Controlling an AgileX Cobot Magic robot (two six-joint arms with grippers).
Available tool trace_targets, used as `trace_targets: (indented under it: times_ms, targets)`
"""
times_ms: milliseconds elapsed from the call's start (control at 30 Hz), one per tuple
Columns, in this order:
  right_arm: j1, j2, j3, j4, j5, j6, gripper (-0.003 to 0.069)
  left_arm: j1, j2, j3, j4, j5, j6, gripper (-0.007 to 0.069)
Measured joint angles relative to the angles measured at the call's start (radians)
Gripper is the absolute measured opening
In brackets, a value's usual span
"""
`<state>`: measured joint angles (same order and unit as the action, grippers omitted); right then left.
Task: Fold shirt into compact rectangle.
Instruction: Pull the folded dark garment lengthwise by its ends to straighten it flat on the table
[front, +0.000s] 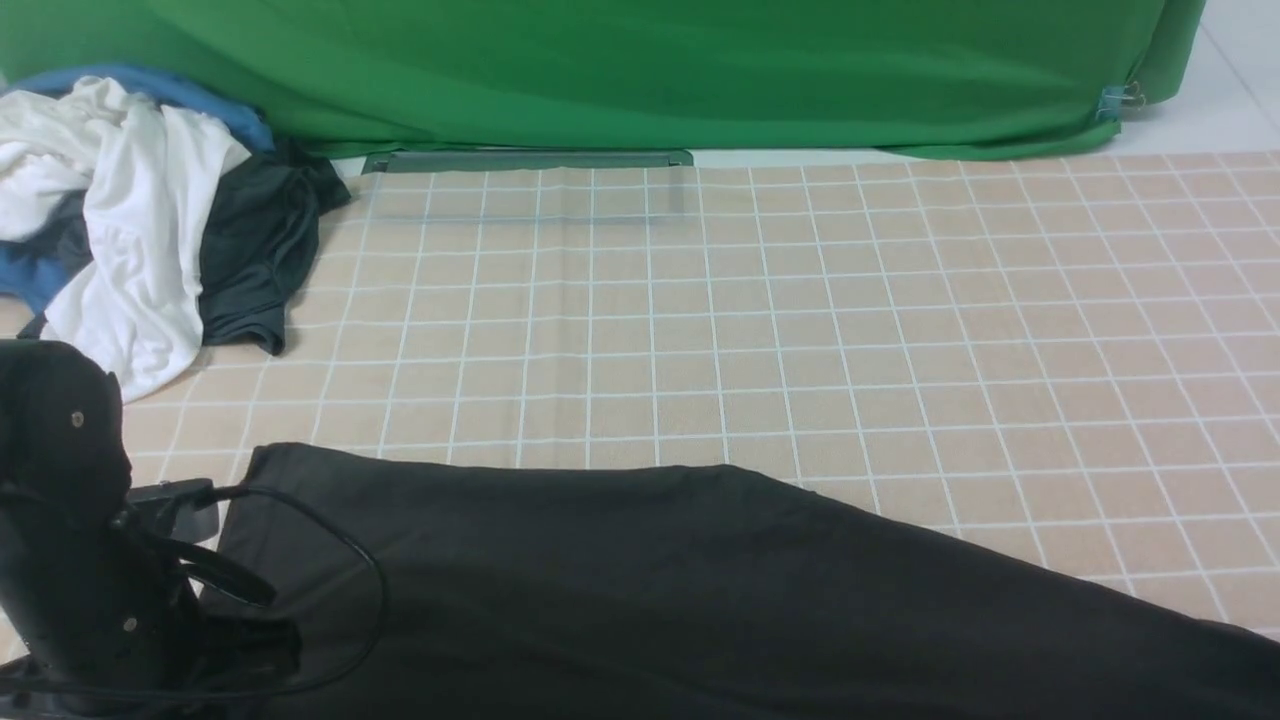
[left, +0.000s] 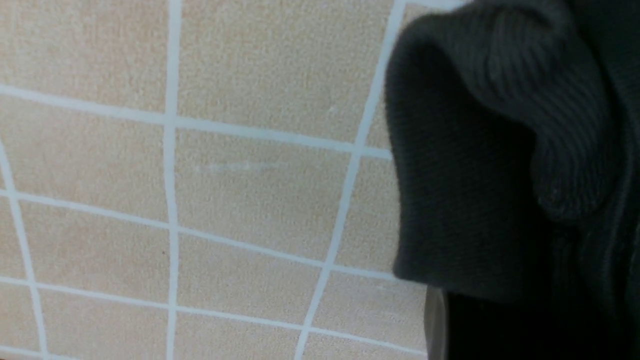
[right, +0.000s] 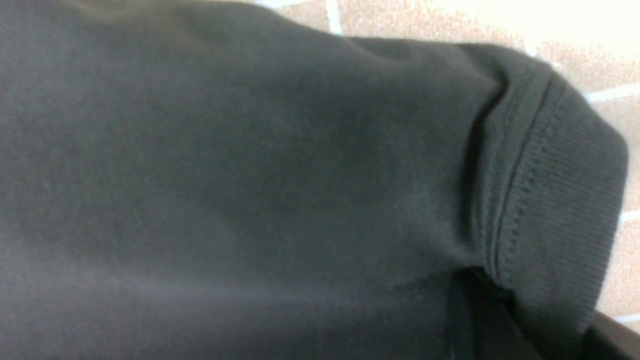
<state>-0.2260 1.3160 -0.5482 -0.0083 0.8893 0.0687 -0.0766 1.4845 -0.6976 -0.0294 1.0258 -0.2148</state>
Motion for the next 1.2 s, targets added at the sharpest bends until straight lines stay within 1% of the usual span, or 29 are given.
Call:
trace_targets:
  times_ms: [100, 167, 200, 333, 433, 500, 533, 600, 700, 867, 1067, 1167, 1200]
  targets:
    - [0.000, 0.000, 0.000, 0.000, -0.003, 0.001, 0.0098, 0.000, 0.000, 0.000, 0.000, 0.004, -0.045, 0.0141]
    - [0.000, 0.000, 0.000, 0.000, -0.005, 0.001, 0.0112, 0.000, 0.000, 0.000, -0.001, 0.012, -0.057, 0.0151]
    - [0.000, 0.000, 0.000, -0.001, -0.010, 0.001, 0.0132, 0.000, 0.000, 0.000, -0.001, 0.024, -0.067, 0.0167]
    - [0.000, 0.000, -0.020, -0.016, -0.026, 0.001, 0.0330, 0.000, 0.000, -0.011, 0.045, 0.075, -0.086, 0.0283]
    - [0.000, 0.000, -0.055, -0.019, -0.035, 0.001, 0.0487, 0.002, 0.000, -0.049, 0.073, 0.122, -0.096, 0.0350]
    - [0.000, 0.000, -0.074, -0.020, -0.037, 0.000, 0.0547, 0.003, 0.000, -0.082, 0.082, 0.148, -0.099, 0.0393]
    - [0.000, 0.000, -0.078, -0.021, -0.039, 0.000, 0.0564, 0.003, 0.000, -0.095, 0.084, 0.154, -0.099, 0.0406]
    - [0.000, 0.000, -0.079, -0.021, -0.040, 0.000, 0.0576, 0.003, 0.000, -0.124, 0.085, 0.159, -0.099, 0.0434]
    - [0.000, 0.000, -0.071, -0.021, -0.044, 0.000, 0.0577, 0.003, 0.000, -0.149, 0.084, 0.150, -0.099, 0.0453]
    - [0.000, 0.021, -0.028, -0.021, -0.108, 0.000, 0.0577, 0.003, 0.000, -0.153, 0.078, 0.112, -0.099, 0.0453]
    - [0.000, 0.130, -0.021, -0.016, -0.154, 0.000, 0.0574, 0.003, 0.000, -0.154, 0.056, 0.071, -0.099, 0.0453]
    - [0.000, 0.153, -0.026, -0.003, -0.160, 0.000, 0.0536, 0.003, 0.000, -0.154, 0.042, 0.062, -0.099, 0.0453]
    - [0.000, 0.158, -0.027, 0.008, -0.163, 0.000, 0.0503, 0.003, 0.000, -0.154, 0.040, 0.058, -0.099, 0.0453]
